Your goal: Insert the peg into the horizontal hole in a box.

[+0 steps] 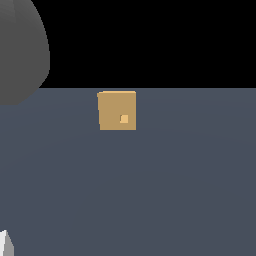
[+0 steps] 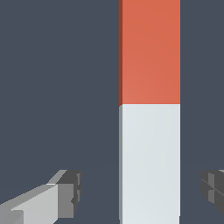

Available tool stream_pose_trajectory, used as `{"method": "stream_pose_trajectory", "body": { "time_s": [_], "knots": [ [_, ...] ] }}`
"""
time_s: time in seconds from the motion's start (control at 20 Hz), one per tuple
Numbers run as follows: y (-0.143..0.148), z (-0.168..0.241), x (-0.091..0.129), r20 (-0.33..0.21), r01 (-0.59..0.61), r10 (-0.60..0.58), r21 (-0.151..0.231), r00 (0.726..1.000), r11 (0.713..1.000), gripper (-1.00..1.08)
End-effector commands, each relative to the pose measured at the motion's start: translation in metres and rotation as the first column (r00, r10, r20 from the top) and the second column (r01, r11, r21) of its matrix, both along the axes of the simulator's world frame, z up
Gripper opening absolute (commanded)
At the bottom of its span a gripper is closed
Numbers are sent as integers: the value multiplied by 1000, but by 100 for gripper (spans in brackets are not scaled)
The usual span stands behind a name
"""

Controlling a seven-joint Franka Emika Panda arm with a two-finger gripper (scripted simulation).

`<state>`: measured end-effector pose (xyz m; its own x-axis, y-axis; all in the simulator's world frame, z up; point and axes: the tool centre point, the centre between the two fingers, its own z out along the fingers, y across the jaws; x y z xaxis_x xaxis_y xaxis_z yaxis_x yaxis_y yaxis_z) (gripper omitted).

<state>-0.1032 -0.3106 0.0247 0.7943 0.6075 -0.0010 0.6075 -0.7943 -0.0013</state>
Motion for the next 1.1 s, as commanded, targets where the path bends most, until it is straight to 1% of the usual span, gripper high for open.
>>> {"method": "stream_pose_trajectory", "body": {
  "time_s": [0.0, 0.15, 0.2, 0.75, 0.9, 1.05],
  "knots": [
    [0, -7, 0, 1, 1, -1, 0, 1000, 1000, 100],
    [0, -9, 1, 1, 1, -1, 0, 1000, 1000, 100],
    [0, -9, 1, 1, 1, -1, 0, 1000, 1000, -100],
    [0, -9, 1, 2, 0, 0, 0, 1000, 1000, -100],
    [6, -8, 6, 2, -16, 16, -1, 1000, 1000, -100],
    [21, -7, 17, 2, -52, 52, -1, 999, 999, -100]
  ]
}}
